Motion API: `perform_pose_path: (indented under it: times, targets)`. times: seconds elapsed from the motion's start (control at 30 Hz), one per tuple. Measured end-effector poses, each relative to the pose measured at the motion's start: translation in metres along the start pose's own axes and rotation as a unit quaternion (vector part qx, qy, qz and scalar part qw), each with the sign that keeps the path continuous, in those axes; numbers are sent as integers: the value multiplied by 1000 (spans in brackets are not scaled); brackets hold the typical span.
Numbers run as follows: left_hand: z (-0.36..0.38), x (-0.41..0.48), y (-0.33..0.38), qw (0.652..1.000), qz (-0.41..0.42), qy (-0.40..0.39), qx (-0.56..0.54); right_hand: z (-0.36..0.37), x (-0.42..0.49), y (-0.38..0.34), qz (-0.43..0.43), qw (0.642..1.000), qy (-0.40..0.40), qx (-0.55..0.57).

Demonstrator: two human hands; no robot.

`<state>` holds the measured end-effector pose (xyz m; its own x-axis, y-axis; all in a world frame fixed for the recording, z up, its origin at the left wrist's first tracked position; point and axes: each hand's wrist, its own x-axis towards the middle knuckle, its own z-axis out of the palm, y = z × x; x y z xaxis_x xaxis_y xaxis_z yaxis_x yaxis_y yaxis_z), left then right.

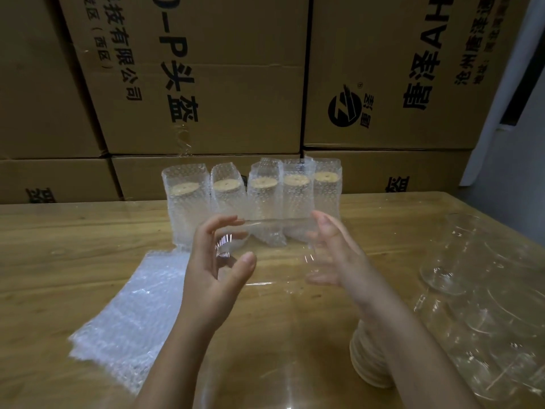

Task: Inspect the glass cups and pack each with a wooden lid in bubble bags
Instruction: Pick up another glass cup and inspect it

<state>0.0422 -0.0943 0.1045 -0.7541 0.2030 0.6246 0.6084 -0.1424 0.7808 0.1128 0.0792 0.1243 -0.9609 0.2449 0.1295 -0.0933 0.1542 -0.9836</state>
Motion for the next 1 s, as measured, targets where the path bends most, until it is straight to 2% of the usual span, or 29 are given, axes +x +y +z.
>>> perform_pose_path:
  times: [0.07, 0.17, 0.27, 0.43, 0.57, 0.8, 0.9, 1.0]
  targets:
    - [-1, -1, 0, 1000, 16, -21, -9, -7, 1, -1, 35, 999, -29, 20]
    - [4, -1, 0, 998, 21, -21, -63, -13, 1, -3, -20, 1000, -13, 3]
    - [9, -1, 1, 991, 6, 23, -129, -16, -2, -6, -81, 996, -28, -10]
    - [7, 3, 4, 967, -60, 36, -247, -22, -8, -12, -150, 985, -71, -52]
    - [2, 8, 8, 936, -148, 29, -317, -26, -14, -14, -189, 972, -111, -85]
    - [-8, 11, 5, 889, -353, 9, -291, -21, -23, -25, -270, 918, -141, -254]
    - [-10, 12, 3, 874, -388, 22, -292, -13, -23, -24, -262, 912, -110, -295]
    - [-10, 12, 2, 876, -382, 21, -294, -4, -21, -22, -264, 902, -46, -340]
